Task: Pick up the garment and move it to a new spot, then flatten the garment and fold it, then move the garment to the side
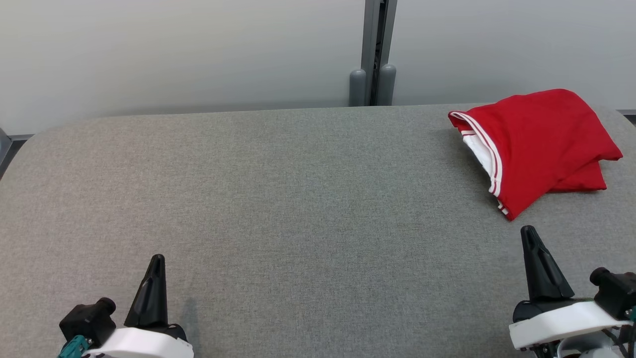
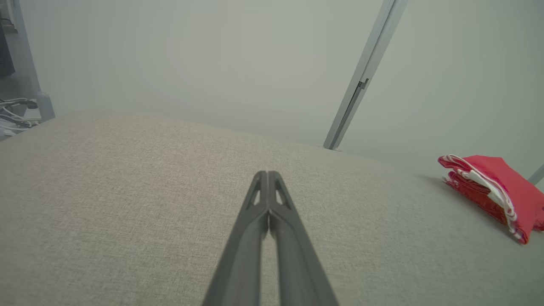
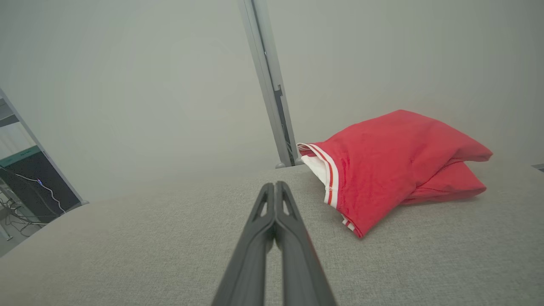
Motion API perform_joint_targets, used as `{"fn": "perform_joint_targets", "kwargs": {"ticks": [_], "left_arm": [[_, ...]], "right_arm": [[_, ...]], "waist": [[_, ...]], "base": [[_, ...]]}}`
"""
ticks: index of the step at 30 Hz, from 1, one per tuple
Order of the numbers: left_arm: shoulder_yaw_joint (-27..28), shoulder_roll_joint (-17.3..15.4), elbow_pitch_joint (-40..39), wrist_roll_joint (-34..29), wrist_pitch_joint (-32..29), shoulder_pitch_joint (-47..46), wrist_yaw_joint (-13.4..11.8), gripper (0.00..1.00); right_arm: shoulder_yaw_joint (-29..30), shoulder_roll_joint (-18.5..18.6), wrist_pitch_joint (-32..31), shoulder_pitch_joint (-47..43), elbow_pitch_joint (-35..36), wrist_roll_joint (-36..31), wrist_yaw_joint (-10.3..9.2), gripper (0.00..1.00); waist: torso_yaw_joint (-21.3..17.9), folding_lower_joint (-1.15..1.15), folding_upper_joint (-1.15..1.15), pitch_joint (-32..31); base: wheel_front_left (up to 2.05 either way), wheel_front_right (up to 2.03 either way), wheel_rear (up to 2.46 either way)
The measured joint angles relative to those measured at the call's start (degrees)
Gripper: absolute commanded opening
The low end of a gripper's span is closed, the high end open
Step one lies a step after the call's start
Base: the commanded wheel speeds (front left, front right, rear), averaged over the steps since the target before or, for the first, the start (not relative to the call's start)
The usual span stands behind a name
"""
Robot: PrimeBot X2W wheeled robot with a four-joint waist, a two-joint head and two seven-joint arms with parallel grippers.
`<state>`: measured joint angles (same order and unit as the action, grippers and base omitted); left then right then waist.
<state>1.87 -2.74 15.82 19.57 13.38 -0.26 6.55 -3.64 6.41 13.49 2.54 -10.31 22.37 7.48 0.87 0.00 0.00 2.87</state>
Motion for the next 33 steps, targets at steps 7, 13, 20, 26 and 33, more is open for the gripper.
{"fn": "perform_joint_targets", "kwargs": {"ticks": [7,13,20,26,33], "left_arm": [[0.29,0.0,0.05,7.0,-1.61,-0.28,0.0,0.0],[0.53,0.0,0.07,11.77,-2.56,-0.67,0.0,0.0],[0.85,0.0,0.11,17.82,-4.06,-1.43,0.02,0.0],[1.08,0.01,0.24,22.76,-5.23,-2.14,0.02,0.0],[1.44,0.01,0.35,27.88,-6.38,-2.6,0.21,0.0]], "right_arm": [[1.12,-0.25,-1.98,0.59,-1.31,6.81,0.0,0.0],[1.6,-0.43,-3.48,1.43,-1.82,11.35,0.0,0.0],[2.6,-0.65,-5.35,2.15,-2.85,17.26,0.0,0.0],[3.22,-0.85,-6.72,3.0,-3.52,21.87,0.0,0.0],[3.91,-1.05,-8.46,3.82,-4.21,26.93,-0.01,0.0]], "waist": [[-0.05,0.0,0.0,-0.14],[-0.08,0.0,0.0,-0.24],[-0.13,0.0,0.0,-0.38],[-0.18,0.0,0.0,-0.49],[-0.22,0.0,0.0,-0.63]], "base": [[0.0,0.0,0.0],[0.0,0.0,0.0],[0.0,0.0,0.0],[0.0,0.0,0.0],[0.0,0.0,0.0]]}}
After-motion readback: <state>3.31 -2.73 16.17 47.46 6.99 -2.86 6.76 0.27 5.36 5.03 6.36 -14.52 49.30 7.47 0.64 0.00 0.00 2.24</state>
